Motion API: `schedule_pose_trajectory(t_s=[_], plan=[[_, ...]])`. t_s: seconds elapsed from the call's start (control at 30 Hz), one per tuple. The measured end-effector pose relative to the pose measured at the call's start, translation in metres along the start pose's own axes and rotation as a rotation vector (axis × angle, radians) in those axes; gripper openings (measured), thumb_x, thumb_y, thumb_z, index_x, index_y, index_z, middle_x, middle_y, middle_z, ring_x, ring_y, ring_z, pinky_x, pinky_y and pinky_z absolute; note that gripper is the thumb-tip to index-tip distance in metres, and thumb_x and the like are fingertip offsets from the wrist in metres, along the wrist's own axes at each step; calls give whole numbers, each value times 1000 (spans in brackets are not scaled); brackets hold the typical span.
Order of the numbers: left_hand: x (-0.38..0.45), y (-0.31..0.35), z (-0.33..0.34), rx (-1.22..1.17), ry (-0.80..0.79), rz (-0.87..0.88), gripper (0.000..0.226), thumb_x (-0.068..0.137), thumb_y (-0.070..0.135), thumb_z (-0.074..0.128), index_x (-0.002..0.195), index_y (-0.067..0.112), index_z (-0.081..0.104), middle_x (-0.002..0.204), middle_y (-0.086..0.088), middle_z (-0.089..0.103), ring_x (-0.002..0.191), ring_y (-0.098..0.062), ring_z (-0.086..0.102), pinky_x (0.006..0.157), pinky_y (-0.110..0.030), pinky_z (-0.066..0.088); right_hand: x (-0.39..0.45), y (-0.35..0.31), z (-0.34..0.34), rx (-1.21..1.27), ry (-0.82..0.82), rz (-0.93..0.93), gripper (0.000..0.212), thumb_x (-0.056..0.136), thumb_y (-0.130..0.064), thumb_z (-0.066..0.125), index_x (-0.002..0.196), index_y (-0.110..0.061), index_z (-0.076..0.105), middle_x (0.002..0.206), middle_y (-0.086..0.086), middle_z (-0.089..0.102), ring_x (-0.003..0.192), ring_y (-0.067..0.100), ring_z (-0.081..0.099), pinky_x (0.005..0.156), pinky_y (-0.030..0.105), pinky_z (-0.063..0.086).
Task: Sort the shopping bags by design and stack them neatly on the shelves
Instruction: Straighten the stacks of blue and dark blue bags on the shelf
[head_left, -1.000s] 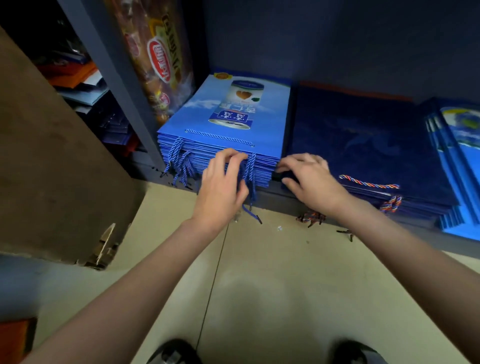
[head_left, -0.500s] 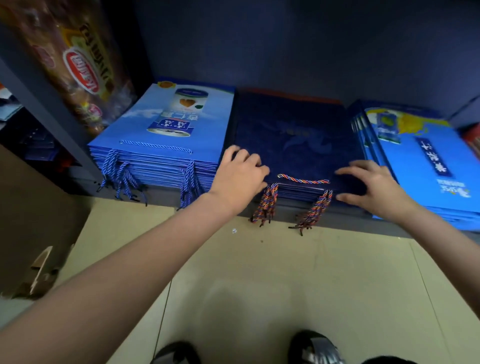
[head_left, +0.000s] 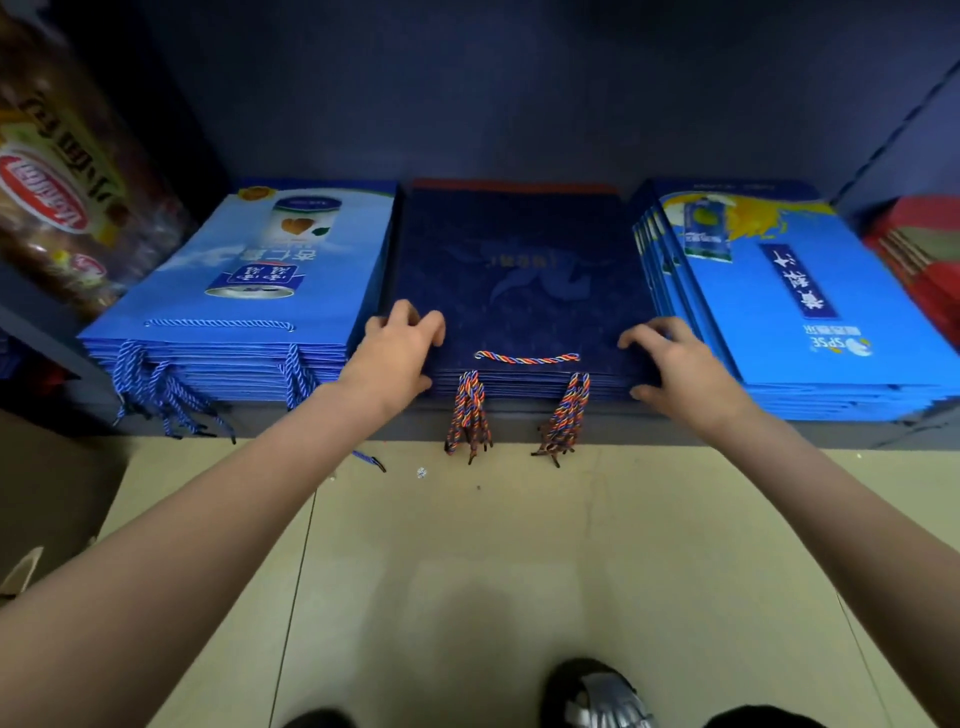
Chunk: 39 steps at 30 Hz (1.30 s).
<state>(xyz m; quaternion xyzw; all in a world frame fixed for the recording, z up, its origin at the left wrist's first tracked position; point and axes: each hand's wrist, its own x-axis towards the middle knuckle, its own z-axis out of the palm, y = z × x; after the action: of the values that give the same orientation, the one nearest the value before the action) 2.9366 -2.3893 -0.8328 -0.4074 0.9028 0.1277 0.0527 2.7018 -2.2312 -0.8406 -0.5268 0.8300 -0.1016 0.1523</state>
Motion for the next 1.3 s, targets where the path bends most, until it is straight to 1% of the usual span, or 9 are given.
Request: schedule_pose_trajectory(t_s=[0.13, 0.27, 0.43, 0.53, 0.7, 0.93, 1.0, 1.13, 1.3], plan=[[9, 0, -8, 3, -64, -16, 48, 77, 15, 75, 113, 14, 43, 125, -13, 36, 95, -36, 56, 81, -39, 45, 4, 4, -4, -7, 22, 46, 46, 78, -7, 72, 119, -15, 53, 131, 10, 40, 115, 31, 47, 94, 37, 38], [7, 5, -11, 28, -84, -43, 49, 78, 14, 74, 114, 13, 41, 126, -14, 34, 87, -33, 53, 78, -39, 45, 3, 2, -3, -18, 15, 58, 44, 80, -6, 70, 119, -14, 51, 129, 11, 40, 113, 33, 48, 93, 38, 38], [4, 28, -30, 268, -175, -124, 67, 82, 21, 71, 135, 14, 31, 139, -14, 24, 125, -44, 34, 93, -46, 45, -5, 1, -22, -74, -19, 9, 44, 84, -8, 65, 126, -16, 52, 130, 11, 43, 115, 31, 48, 94, 36, 38], [-5, 47, -44, 320, -104, -21, 63, 83, 26, 68, 136, 14, 35, 140, -12, 29, 129, -38, 31, 99, -46, 38, -23, 9, -49, -42, 50, 12, 38, 85, -6, 64, 122, -12, 58, 124, 14, 49, 114, 32, 48, 94, 36, 38], [-22, 108, -43, 140, -8, 239, 48, 88, 21, 60, 132, 15, 41, 131, -9, 39, 118, -31, 43, 97, -42, 41, -56, 65, -88, -28, 102, 156, 39, 83, -5, 67, 121, -11, 59, 126, 20, 49, 117, 35, 48, 99, 37, 35], [-6, 195, -9, -182, -38, 303, 50, 88, 23, 62, 132, 16, 40, 131, -6, 40, 113, -28, 49, 91, -33, 37, -59, 131, -93, 64, 146, 190, 51, 79, -17, 73, 127, -15, 56, 138, 22, 38, 129, 34, 38, 107, 34, 27], [-1, 219, 5, -294, -52, 259, 59, 87, 25, 65, 136, 16, 34, 135, -6, 37, 118, -28, 47, 93, -34, 36, -55, 151, -100, 116, 186, 226, 66, 76, -27, 76, 135, -19, 47, 145, 24, 28, 137, 32, 26, 111, 36, 23], [14, 253, 23, -359, -103, 147, 83, 82, 28, 70, 146, 17, 18, 145, -12, 28, 125, -33, 42, 99, -41, 36, -36, 190, -111, -113, -126, 359, 116, 61, -41, 84, 148, -39, 6, 154, 18, -14, 142, 42, -2, 115, 48, 15], [37, 273, 34, -224, -177, 56, 92, 82, 31, 70, 149, 20, 8, 131, -18, 42, 117, -35, 48, 91, -40, 43, -17, 218, -108, -85, -306, 362, 126, 63, -34, 85, 146, -39, -10, 154, 16, -15, 142, 39, 10, 112, 48, 24]])
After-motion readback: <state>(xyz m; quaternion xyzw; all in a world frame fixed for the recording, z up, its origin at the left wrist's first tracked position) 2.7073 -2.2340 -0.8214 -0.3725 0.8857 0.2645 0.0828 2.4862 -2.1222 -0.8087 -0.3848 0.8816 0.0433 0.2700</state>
